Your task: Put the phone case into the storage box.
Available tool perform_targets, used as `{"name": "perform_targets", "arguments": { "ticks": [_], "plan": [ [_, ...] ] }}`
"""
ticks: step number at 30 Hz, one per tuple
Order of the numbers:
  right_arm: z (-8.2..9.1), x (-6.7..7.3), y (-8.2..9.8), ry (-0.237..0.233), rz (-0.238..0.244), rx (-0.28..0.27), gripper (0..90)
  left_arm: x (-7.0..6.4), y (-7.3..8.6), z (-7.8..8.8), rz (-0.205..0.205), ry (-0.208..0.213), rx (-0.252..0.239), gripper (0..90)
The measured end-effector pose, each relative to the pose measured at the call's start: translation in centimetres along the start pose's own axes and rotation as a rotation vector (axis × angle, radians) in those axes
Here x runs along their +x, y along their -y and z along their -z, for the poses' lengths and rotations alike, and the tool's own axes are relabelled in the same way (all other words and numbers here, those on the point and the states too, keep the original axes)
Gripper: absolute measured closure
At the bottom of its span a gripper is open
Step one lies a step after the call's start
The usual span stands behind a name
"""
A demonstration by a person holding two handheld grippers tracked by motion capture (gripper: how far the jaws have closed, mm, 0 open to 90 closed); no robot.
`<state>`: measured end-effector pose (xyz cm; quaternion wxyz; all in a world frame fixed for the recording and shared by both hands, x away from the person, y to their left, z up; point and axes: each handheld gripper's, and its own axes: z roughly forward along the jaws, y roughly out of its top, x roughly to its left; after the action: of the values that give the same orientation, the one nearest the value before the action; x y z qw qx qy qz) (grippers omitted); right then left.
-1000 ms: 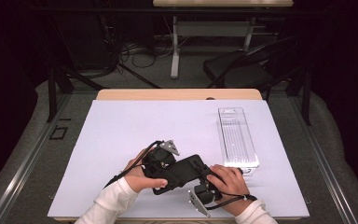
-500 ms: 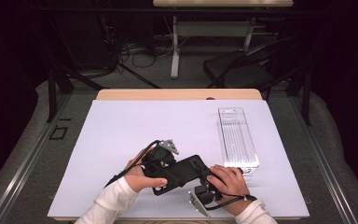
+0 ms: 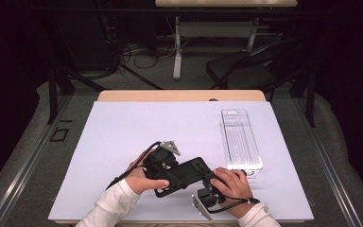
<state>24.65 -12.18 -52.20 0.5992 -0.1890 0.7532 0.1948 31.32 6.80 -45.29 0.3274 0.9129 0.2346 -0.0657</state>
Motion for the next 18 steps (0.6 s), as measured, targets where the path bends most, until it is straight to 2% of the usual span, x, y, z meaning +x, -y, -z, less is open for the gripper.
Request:
{"name": "perform_targets", "arguments": {
  "ticks": [18],
  "plan": [
    [0.10,0.01,0.12,0.002,-0.010,0.006,86.5,-0.05,-0.01,0.04,0.009,-0.010,-0.013,13.5]
  ]
}}
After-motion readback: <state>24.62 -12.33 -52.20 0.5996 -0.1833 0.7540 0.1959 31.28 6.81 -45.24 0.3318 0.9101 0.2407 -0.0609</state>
